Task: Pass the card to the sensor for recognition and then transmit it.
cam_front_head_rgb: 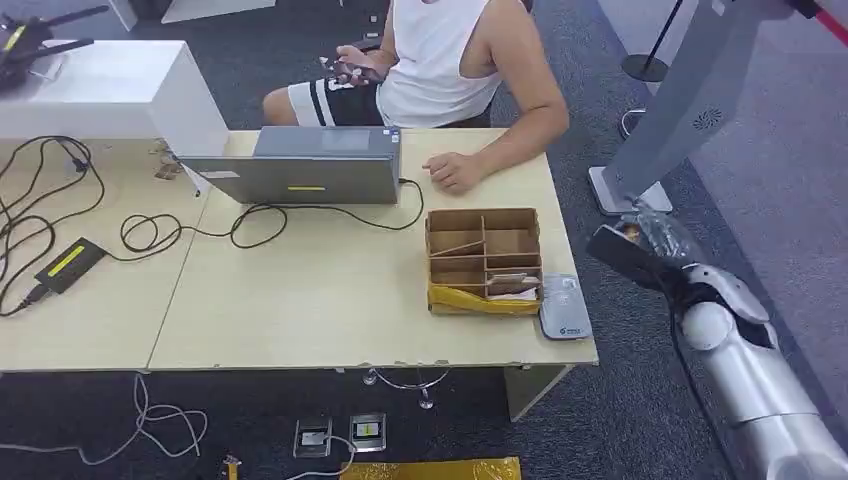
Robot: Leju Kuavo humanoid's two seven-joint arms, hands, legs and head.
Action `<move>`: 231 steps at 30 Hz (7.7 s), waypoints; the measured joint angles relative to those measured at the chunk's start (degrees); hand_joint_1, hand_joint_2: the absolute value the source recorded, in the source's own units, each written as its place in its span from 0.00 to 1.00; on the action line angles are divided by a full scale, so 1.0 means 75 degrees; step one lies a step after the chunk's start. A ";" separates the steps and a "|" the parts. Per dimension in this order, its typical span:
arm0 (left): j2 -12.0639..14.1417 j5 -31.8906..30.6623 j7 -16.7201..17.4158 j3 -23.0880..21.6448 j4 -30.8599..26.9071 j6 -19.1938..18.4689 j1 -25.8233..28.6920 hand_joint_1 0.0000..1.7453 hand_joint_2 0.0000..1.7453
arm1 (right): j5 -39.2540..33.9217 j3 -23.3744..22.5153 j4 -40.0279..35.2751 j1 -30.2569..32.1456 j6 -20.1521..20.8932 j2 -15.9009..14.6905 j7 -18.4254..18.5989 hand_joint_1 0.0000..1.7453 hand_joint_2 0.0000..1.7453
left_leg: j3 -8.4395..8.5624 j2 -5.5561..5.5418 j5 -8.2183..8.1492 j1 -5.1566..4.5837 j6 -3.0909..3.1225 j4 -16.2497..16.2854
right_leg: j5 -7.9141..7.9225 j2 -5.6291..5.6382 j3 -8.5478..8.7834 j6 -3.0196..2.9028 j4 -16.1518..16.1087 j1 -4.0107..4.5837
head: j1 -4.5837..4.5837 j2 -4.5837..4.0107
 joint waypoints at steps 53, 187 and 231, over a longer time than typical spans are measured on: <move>-0.0055 -0.0694 0.0213 -0.0306 0.0000 -0.0268 -0.0513 0.00 0.00 | 0.0941 0.2174 0.5196 -0.4197 -0.1343 0.1842 -0.1337 0.00 1.00 | -0.0019 -0.0015 0.0006 0.0013 -0.0005 0.0001 | -0.0001 -0.0014 -0.0009 -0.0002 0.0001 0.0013 | -0.0003 0.0000; -0.0052 -0.1218 0.0379 -0.0271 0.0000 -0.0227 -0.0423 0.00 0.00 | 0.1072 0.1600 0.0673 0.0457 -0.0897 0.1699 -0.0935 0.00 1.00 | -0.0016 -0.0006 0.0003 0.0022 -0.0009 -0.0001 | -0.0006 -0.0008 -0.0008 -0.0007 -0.0001 0.0022 | -0.0003 0.0000; -0.0061 -0.1477 0.0425 -0.0271 0.0000 -0.0367 -0.0617 0.00 0.00 | 0.0804 0.1722 0.1612 0.0093 -0.1279 0.1836 -0.1098 1.00 1.00 | -0.0014 -0.0005 0.0003 0.0021 -0.0009 -0.0001 | -0.0005 -0.0007 -0.0007 -0.0006 -0.0001 0.0021 | -0.0003 0.0000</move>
